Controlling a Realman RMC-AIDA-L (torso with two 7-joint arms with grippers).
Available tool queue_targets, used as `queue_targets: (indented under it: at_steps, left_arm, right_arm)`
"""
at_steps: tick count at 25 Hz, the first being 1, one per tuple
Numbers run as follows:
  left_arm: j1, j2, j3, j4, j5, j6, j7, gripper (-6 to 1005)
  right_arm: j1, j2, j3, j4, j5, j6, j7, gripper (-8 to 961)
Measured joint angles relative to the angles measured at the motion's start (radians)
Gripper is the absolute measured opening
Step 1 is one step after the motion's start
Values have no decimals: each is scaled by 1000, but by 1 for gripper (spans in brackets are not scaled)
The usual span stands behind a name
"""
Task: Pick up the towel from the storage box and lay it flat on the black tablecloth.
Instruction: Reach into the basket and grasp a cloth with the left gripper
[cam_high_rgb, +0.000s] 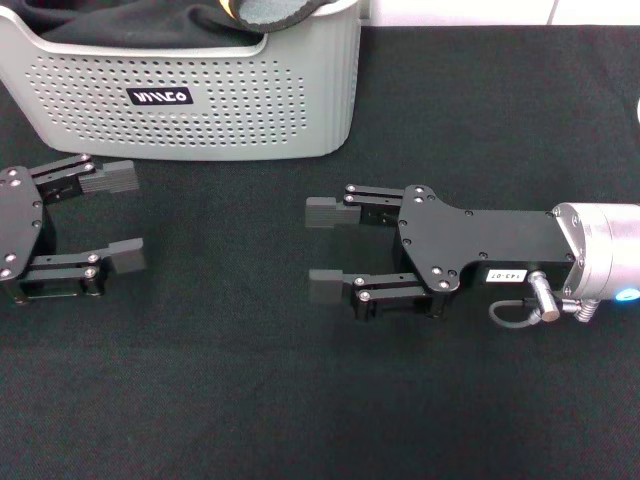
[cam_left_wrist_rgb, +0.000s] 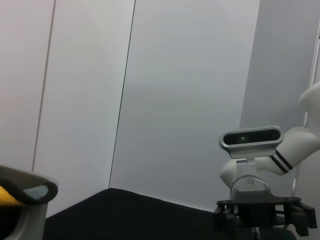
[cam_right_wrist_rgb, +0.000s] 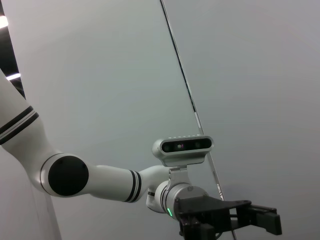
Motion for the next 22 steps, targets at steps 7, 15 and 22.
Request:
queue_targets:
  at_steps: [7,15,22]
  left_arm:
    - [0,-3,-3,0,9,-2,0,850]
    - [-4,-19,-40,-1,3,-5,0,839]
    - [-53,-67,-131,106,-97,-5,-127,829]
  right_arm:
    - [0,1,0,0,0,0,0,737]
    - [-9,4,0,9,3,0,-12,736]
    - [-41,-1,18,14,9,55,-26,736]
